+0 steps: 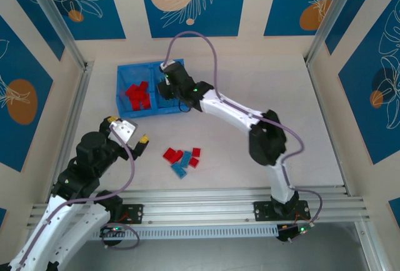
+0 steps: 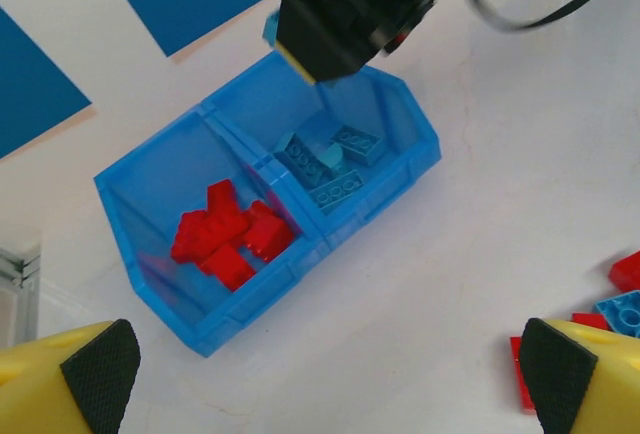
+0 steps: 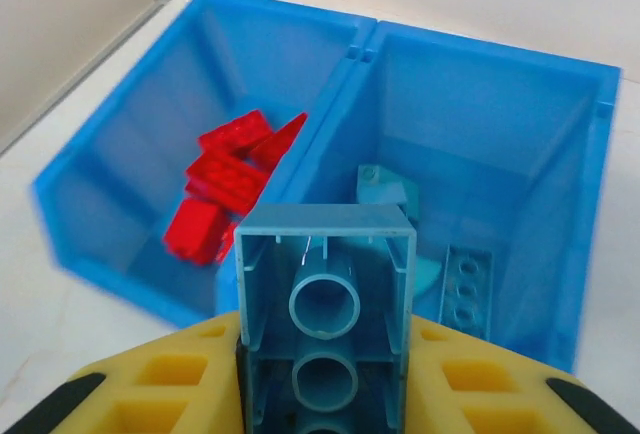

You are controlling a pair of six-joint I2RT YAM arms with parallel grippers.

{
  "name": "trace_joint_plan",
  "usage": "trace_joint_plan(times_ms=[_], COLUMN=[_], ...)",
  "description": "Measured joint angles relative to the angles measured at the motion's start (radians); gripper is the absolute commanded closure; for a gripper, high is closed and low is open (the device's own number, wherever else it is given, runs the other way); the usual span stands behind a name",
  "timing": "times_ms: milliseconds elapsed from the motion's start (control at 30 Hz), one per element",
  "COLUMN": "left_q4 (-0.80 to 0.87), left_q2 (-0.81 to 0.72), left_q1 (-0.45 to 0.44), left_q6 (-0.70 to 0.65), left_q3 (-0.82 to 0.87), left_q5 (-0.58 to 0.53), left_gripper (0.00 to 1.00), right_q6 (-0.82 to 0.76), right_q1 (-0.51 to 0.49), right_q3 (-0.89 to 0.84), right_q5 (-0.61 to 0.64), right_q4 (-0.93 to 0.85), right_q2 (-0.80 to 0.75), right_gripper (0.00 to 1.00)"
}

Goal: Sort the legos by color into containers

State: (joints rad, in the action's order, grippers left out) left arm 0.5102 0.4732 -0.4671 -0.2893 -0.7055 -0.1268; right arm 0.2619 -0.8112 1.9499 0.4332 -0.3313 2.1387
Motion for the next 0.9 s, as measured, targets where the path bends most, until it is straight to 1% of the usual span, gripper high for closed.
trace_joint_plan(times_ms=[133,233,333,433,533,633,733,900], left_q4=[-0.002,-0.002,-0.002,-0.002,-0.002,-0.001,-0.001,-0.003], left_q2=[0.0,0.0,0.0,0.0,0.0,0.0,0.0,0.006], left_q1=[0.0,0.0,0.0,0.0,0.0,0.0,0.0,0.0], left_q6=[0.0,0.0,0.0,0.0,0.0,0.0,0.0,0.003], left_q3=[0.001,0.001,0.001,0.001,0.001,0.001,0.001,0.002], left_q5=[-0.018,-0.021,-0.024,-0.024,-0.024,-0.025,-0.025,-0.025], left_gripper=[0.0,0.0,0.0,0.0,0.0,0.0,0.0,0.0], right_q6=[0.012,0.035,0.059,0.069,0.071,0.071,0.067,0.048], right_q1=[0.027,0.034,0.034,0.034,0.034,0.034,0.032,0.023], right_q3=[0.249,0.382,0.421,0.434,0.434,0.4,0.293,0.014], right_q5=[-0.034,-0.064,-0.099,-0.119,-0.12,-0.122,-0.125,-0.17], right_q4=[-0.109,-0.187,-0.242,-0.272,-0.289,-0.299,-0.3,-0.252], right_q2=[0.214,0.32,0.352,0.352,0.343,0.302,0.191,-0.118], right_gripper=[0.63,0.56,0.49,0.48,0.48,0.49,0.48,0.44])
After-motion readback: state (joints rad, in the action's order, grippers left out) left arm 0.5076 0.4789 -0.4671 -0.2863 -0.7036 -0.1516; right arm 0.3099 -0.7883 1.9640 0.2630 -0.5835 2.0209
